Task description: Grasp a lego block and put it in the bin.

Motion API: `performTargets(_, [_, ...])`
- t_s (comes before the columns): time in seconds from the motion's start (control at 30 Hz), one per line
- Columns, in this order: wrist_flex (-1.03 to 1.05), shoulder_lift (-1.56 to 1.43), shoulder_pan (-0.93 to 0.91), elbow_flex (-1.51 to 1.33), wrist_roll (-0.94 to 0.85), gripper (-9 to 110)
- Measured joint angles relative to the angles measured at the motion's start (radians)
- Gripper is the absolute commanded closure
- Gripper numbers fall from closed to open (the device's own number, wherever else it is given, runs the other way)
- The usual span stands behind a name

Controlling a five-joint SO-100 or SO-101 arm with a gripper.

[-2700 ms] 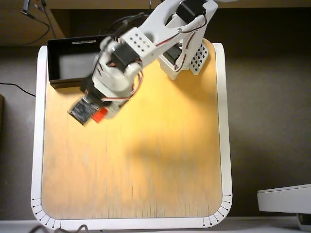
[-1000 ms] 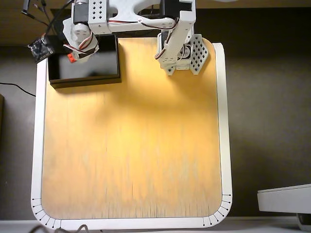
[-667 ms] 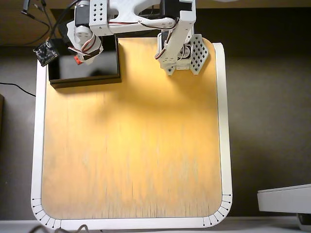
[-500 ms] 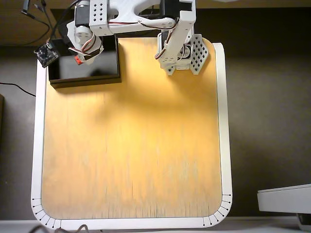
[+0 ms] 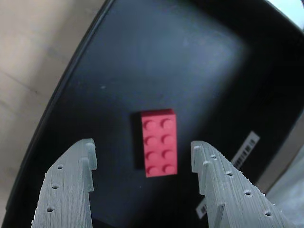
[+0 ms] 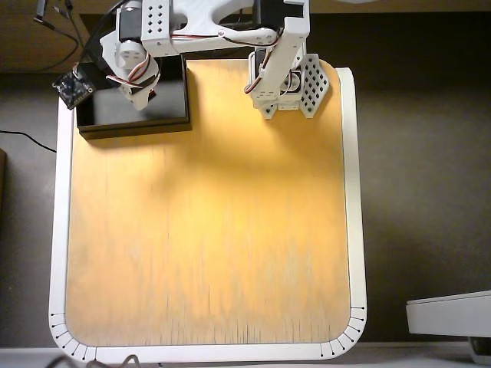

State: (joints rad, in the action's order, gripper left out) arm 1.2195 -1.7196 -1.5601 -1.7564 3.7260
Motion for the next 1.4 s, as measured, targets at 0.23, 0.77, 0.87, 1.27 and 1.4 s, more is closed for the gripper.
performTargets(0.23, [0.186,-0.133,0.143,0.044,-0.172,81])
performTargets(0.77, [0.137,-0.255,0.854,0.112,-0.623,96])
performTargets(0.87, [0.117,-0.262,0.971,0.112,-0.643,99])
performTargets(1.27, [0.103,-0.325,1.364,0.112,-0.646,101])
performTargets(1.4, [0.103,-0.368,1.47,0.112,-0.661,101])
